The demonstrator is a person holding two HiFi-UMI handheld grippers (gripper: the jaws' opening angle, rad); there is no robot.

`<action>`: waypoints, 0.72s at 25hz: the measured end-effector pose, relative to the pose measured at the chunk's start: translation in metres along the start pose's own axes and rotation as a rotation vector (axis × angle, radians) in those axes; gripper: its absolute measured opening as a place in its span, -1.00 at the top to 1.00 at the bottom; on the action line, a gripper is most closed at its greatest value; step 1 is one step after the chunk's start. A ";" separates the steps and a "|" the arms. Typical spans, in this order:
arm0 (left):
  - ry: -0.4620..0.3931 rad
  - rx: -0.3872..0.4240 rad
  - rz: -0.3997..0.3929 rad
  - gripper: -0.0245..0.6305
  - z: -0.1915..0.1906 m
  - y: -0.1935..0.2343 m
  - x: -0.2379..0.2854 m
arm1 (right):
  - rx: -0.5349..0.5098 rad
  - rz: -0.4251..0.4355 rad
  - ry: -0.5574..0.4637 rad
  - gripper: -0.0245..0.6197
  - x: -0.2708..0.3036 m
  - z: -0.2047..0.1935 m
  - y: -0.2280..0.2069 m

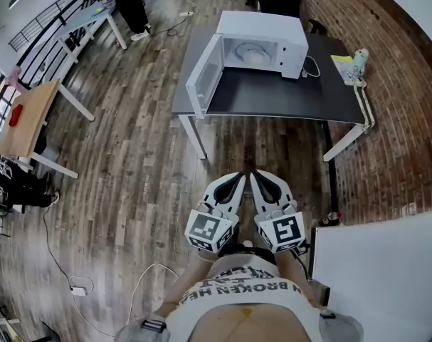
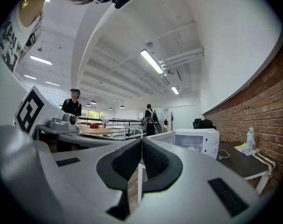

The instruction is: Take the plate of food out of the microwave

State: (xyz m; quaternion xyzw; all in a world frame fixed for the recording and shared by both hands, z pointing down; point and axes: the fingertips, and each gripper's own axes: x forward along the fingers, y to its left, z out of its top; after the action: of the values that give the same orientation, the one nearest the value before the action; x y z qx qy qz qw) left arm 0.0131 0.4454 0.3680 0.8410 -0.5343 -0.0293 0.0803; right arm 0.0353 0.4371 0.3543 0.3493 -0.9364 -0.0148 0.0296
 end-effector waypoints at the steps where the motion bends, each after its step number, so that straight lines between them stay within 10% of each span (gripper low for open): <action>1: -0.001 -0.001 -0.011 0.91 0.002 0.007 0.008 | -0.001 -0.005 0.001 0.90 0.009 0.001 -0.005; 18: 0.017 -0.008 -0.093 0.91 0.021 0.123 0.077 | 0.002 -0.081 0.009 0.90 0.140 0.000 -0.038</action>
State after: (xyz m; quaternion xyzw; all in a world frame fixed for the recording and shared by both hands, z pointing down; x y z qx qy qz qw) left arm -0.0666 0.3231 0.3704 0.8649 -0.4937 -0.0279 0.0866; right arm -0.0457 0.3167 0.3583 0.3871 -0.9214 -0.0133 0.0330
